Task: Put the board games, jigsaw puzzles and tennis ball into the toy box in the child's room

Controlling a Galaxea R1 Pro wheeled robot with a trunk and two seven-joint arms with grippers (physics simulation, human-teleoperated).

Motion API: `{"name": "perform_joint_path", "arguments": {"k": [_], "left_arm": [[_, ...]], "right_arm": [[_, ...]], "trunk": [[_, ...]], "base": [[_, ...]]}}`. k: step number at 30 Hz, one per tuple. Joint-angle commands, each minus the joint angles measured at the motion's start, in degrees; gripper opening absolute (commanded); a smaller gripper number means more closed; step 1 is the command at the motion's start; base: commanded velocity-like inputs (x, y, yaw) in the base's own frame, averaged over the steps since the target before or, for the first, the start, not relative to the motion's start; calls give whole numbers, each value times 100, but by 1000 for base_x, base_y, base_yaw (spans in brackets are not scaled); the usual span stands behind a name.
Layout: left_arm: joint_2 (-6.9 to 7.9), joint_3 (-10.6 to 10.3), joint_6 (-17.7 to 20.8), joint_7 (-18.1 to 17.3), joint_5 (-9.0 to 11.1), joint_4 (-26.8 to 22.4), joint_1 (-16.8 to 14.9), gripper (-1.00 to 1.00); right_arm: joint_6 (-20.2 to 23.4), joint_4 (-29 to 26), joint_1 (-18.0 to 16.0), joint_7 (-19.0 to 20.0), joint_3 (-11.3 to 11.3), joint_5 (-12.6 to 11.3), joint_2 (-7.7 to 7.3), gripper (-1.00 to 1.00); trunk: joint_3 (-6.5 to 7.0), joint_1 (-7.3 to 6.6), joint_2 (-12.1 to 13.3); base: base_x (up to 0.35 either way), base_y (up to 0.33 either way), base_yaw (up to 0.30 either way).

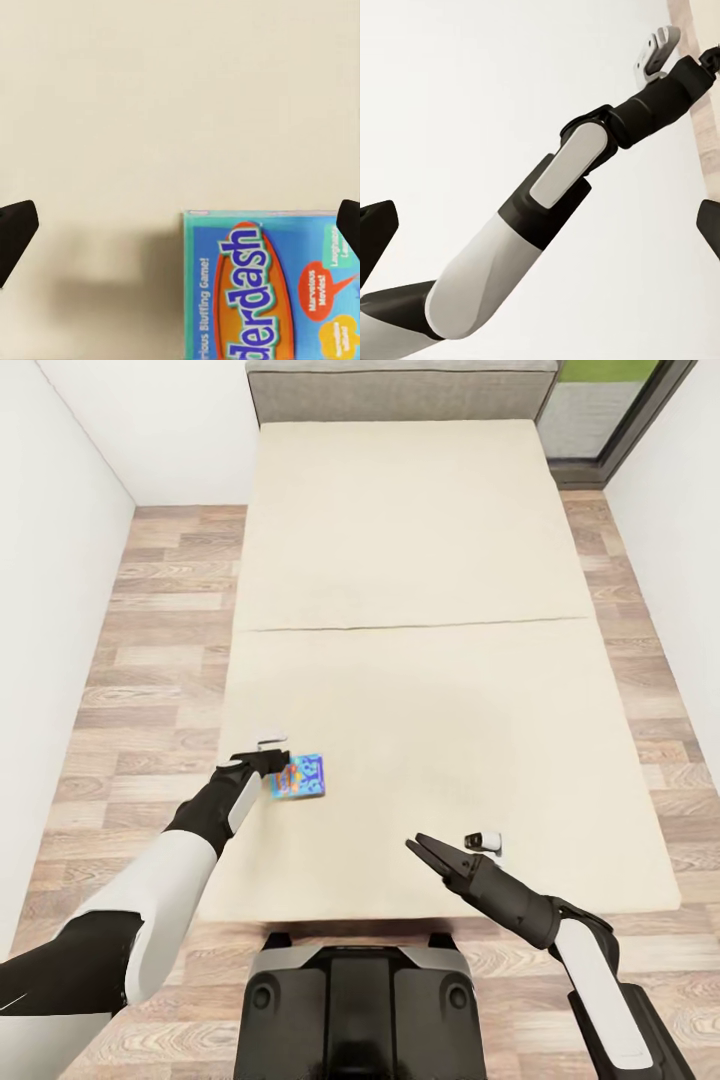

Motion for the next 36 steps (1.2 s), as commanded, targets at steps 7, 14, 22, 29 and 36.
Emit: {"name": "perform_joint_path", "arguments": {"k": [7, 14, 22, 29, 36], "left_arm": [[-11, -6, 58, 42, 61, -413, -1, 100], [-18, 0, 347, 31, 68, -1026, -1, 100], [-25, 2, 655, 34, 75, -1308, -1, 100], [-24, 2, 670, 34, 78, -1337, -1, 100], [-28, -5, 663, 34, 79, -1342, -1, 100]], "right_arm": [[18, -1, -2, -82, 25, 4, 6, 100], [16, -1, -2, -177, 29, 14, 14, 100], [8, -1, -2, -285, 35, 16, 16, 100], [7, -1, -2, -299, 38, 17, 16, 100], [5, -1, -2, -301, 39, 17, 21, 100]], "trunk": [[-72, 3, -9], [-138, 3, -9], [-212, 3, -9], [-241, 3, -9], [-245, 3, -9]], "base": [[0, 0, 81], [0, 0, 76], [0, 0, 71], [0, 0, 21], [0, 0, 4]]}}
